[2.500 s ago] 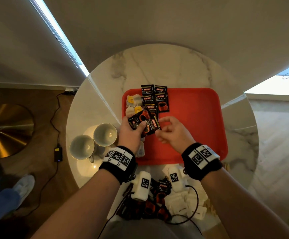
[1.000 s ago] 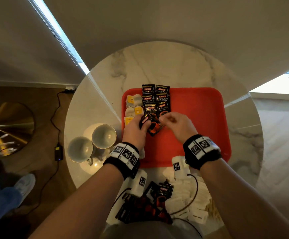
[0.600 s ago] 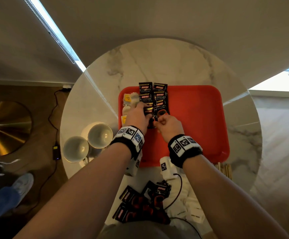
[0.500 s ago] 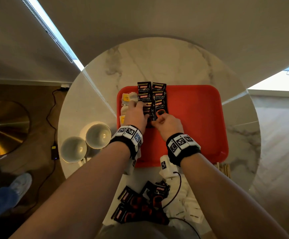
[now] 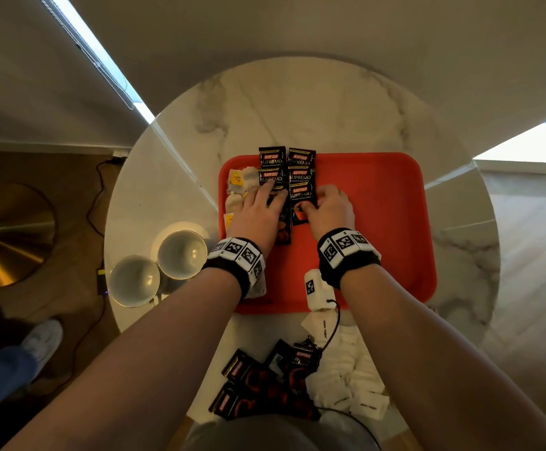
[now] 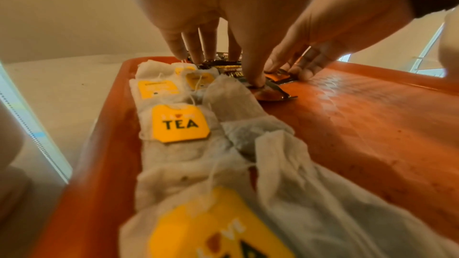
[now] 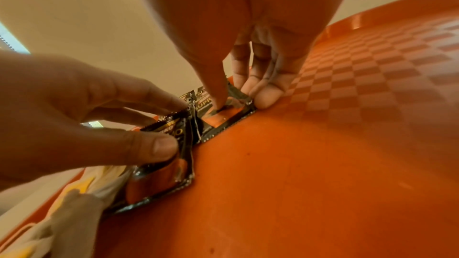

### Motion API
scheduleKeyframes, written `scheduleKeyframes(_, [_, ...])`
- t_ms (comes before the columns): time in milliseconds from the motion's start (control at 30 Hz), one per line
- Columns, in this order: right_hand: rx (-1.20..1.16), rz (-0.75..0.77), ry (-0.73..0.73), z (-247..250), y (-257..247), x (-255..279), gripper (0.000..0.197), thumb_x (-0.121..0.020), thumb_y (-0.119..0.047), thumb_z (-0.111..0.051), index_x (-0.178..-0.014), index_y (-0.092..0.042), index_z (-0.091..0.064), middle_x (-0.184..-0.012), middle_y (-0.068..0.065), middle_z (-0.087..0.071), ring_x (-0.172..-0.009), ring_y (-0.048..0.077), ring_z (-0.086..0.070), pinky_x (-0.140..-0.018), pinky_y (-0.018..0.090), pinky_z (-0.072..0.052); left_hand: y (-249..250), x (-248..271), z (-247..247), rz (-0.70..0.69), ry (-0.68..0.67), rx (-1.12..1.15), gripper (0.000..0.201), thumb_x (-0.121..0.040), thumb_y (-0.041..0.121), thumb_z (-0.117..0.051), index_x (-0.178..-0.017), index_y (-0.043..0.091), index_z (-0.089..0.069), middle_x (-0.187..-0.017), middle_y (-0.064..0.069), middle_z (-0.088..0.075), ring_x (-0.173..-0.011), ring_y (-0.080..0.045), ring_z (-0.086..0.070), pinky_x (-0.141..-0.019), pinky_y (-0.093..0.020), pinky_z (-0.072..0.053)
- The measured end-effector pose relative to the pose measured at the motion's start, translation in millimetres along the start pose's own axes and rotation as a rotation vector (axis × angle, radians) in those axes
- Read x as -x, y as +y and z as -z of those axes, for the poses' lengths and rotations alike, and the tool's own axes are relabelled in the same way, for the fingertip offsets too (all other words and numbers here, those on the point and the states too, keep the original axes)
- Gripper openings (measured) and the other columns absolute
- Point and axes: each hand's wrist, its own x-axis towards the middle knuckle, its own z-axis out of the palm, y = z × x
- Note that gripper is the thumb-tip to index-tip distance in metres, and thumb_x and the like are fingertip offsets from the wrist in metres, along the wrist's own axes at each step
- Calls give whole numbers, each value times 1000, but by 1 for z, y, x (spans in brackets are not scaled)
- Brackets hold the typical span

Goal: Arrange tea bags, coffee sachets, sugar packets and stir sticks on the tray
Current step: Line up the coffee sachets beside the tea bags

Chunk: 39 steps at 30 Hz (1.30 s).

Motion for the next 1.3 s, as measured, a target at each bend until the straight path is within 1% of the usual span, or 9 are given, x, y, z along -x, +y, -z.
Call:
scheduleKeyframes(200, [35, 5, -5, 11, -1, 6, 37, -90, -36, -71, -119, -16, -61, -117, 5, -61, -107, 24, -57, -84, 31, -40, 7, 7, 14, -35, 32, 47, 59, -92, 20, -65, -147, 15, -45, -153, -17, -39, -139, -40, -37, -107, -55, -40])
scheduleKeyframes(333, [-5, 91, -58, 27, 8, 47, 27, -89, -35, -73, -108, -18, -67, -96, -4, -64, -98, 20, -62, -88, 36, -49, 22, 42, 22, -113, 81, 131, 31, -94, 25, -62, -121, 11, -64, -118, -13, -62, -110, -35, -57, -83, -50, -54])
scheduleKeyframes(400, [-5, 128, -164, 33, 14, 80, 22, -89, -32, -74, -106, -19, -68, -94, -5, -67, -93, 15, -63, -86, 33, -51, 28, 71, 26, -139, -13, 177, 26, -98, 29, -56, -113, 10, -65, -109, -10, -63, -102, -32, -60, -77, -45, -54])
scheduleKeyframes(600, [117, 188, -548, 33, 55, 172, 16, -90, -31, -74, -104, -27, -67, -95, -12, -66, -85, 6, -61, -72, 18, -44, 8, 164, 14, -168, -358, 94, 27, -97, 41, -56, -110, 18, -62, -109, 0, -62, -99, -22, -62, -82, -39, -54])
scheduleKeyframes(767, [503, 439, -677, 24, 77, 206, 55, -89, -34, -75, -138, -24, -52, -131, -4, -51, -120, 17, -48, -102, 29, -41, -15, 218, -4, 9, -564, -60, 63, -86, 47, -70, -137, 21, -44, -136, -2, -49, -121, -25, -52, -90, -40, -51])
scheduleKeyframes(867, [670, 572, -637, 14, 80, 213, 67, -88, -29, -74, -147, -23, -42, -141, -1, -47, -127, 22, -43, -108, 34, -38, -16, 233, -13, 46, -549, -61, 74, -83, 40, -74, -141, 19, -34, -142, -5, -44, -125, -27, -49, -91, -43, -51])
scheduleKeyframes(1067, [778, 636, -580, 6, 70, 215, 53, -89, -28, -73, -136, -21, -49, -135, 1, -53, -122, 25, -44, -101, 37, -39, -20, 238, -30, 110, -460, 61, 52, -88, 22, -68, -133, 17, -43, -137, -7, -46, -126, -27, -45, -99, -41, -48])
scheduleKeyframes(1167, [732, 597, -580, 9, 66, 210, 41, -89, -29, -73, -126, -26, -54, -130, -4, -58, -121, 23, -45, -99, 38, -38, -27, 235, -33, 105, -422, 120, 39, -89, 19, -65, -126, 16, -50, -129, -7, -52, -120, -28, -51, -99, -39, -46])
scheduleKeyframes(1300, [459, 455, -644, 19, 60, 204, 33, -92, -13, -69, -121, -26, -58, -125, -4, -61, -116, 19, -55, -93, 31, -43, -35, 232, -31, 119, -388, 248, 29, -93, 24, -63, -120, 17, -54, -118, -7, -63, -109, -28, -60, -91, -36, -48])
